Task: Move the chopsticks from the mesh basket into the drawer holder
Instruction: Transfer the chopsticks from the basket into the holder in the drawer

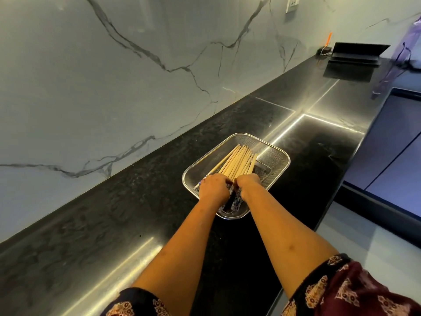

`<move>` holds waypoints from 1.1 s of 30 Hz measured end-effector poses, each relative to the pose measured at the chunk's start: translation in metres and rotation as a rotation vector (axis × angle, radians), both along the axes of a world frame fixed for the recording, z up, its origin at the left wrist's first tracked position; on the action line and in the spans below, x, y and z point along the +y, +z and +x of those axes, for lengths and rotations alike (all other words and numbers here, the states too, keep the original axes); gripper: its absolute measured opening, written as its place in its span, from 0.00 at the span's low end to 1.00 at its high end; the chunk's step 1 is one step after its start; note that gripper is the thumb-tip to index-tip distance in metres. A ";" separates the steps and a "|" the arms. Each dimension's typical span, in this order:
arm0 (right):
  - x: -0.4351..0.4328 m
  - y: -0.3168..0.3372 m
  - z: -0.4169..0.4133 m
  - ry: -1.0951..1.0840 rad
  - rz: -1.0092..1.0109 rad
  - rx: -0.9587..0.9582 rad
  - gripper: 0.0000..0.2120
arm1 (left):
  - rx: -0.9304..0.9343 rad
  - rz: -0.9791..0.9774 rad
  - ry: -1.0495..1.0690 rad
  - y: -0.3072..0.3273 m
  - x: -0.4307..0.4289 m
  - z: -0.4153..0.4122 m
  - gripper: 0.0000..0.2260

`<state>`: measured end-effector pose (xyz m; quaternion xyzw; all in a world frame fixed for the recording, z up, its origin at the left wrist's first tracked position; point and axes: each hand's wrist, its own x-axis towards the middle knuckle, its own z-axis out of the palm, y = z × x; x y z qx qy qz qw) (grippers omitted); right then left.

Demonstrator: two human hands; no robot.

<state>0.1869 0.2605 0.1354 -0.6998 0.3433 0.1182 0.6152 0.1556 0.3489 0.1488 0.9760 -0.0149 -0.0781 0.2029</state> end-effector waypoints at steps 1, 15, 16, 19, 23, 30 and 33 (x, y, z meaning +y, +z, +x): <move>0.000 0.001 -0.001 -0.004 0.020 -0.001 0.14 | 0.007 -0.012 0.007 0.000 0.000 0.000 0.14; -0.002 0.036 -0.012 0.246 0.512 -0.241 0.12 | 0.154 -1.156 0.435 0.026 0.008 0.000 0.13; -0.004 0.042 -0.016 0.332 0.552 -0.234 0.11 | 0.218 -1.268 0.448 0.031 0.010 -0.002 0.15; -0.005 0.056 -0.026 0.562 0.567 -0.186 0.08 | 0.347 -1.410 0.458 0.037 0.019 -0.005 0.13; -0.010 0.058 -0.036 0.646 0.562 -0.132 0.07 | 0.298 -1.583 0.550 0.040 0.026 -0.003 0.11; -0.024 0.046 -0.059 0.460 0.642 -0.091 0.20 | 0.003 -1.879 0.847 0.044 0.040 -0.004 0.07; -0.013 0.037 -0.062 0.176 0.720 -0.161 0.20 | -0.057 -1.913 0.867 0.044 0.037 -0.005 0.09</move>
